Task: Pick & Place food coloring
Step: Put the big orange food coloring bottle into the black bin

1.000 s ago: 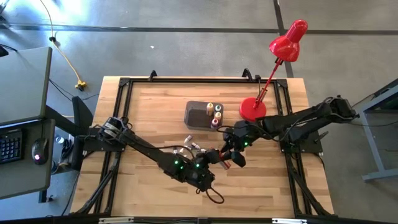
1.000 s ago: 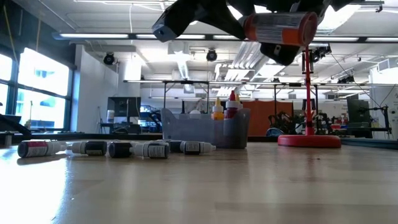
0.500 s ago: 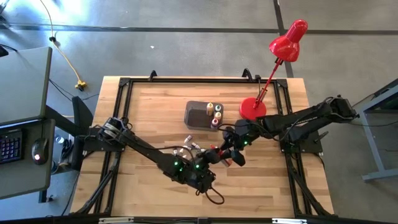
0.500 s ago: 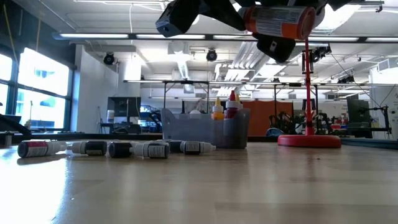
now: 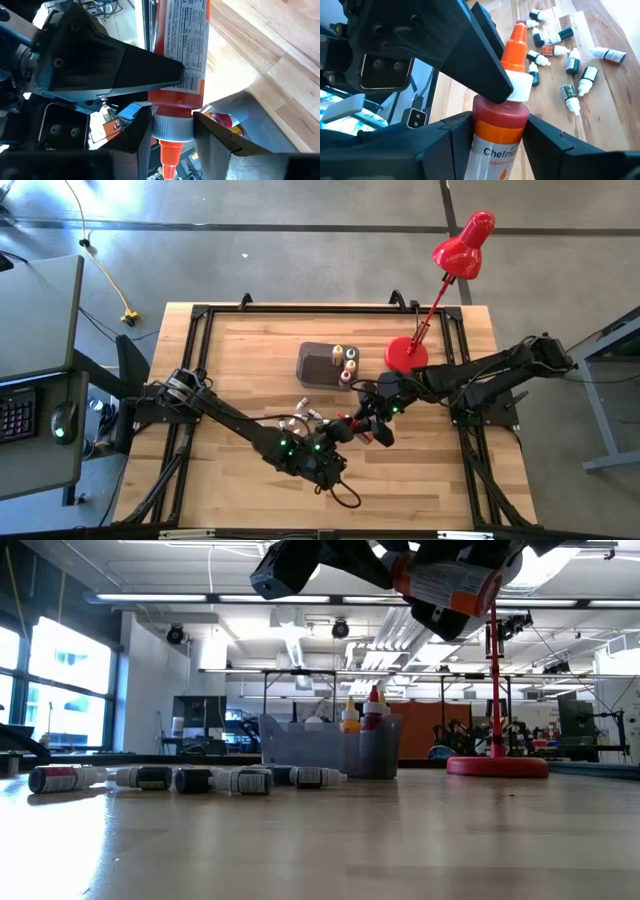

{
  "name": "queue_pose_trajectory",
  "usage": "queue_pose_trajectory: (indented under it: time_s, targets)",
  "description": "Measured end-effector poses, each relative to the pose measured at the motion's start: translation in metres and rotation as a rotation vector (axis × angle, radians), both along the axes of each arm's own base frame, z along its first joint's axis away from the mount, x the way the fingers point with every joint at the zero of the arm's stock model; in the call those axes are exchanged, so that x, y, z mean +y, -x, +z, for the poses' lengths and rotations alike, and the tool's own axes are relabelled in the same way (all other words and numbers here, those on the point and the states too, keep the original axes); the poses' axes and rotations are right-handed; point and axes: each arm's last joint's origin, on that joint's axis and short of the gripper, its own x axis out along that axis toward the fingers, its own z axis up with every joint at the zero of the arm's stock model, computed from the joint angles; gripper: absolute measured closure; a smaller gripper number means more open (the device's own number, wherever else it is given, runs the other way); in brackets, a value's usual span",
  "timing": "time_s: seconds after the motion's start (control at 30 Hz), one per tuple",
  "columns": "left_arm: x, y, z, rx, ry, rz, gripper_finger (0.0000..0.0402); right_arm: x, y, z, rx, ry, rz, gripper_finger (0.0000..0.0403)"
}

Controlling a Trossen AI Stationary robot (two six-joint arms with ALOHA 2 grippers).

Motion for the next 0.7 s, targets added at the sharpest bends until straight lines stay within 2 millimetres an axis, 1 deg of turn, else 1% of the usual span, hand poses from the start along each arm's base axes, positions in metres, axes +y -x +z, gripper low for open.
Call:
queue_pose_trajectory:
  time_s: [0.1,0.27,0.43,0.6,0.7]
  targets:
    - [-0.0003,-0.0004,0.0004,-0.009,0.009,-0.001,0.0261,0.0004,0.0003,-0.0002,0.003,-0.005,0.015,0.0258]
    - [0.0012,-0.0008,0.0007,-0.04,0.03,0.025,0.0219,0.001,0.002,-0.0026,0.034,-0.007,0.028,0.0252]
    - [0.0016,-0.0002,0.0012,-0.125,0.109,0.078,0.0184,-0.001,0.0025,-0.0048,0.049,0.04,-0.034,0.0258]
    - [0.0014,0.0017,0.0012,-0.227,0.175,0.149,0.0171,-0.0027,0.0017,-0.0047,0.033,0.09,-0.074,0.0258]
    - [0.0005,0.0043,0.0032,-0.341,0.17,0.236,0.017,-0.0042,0.0005,-0.0034,0.008,0.129,-0.112,0.0252]
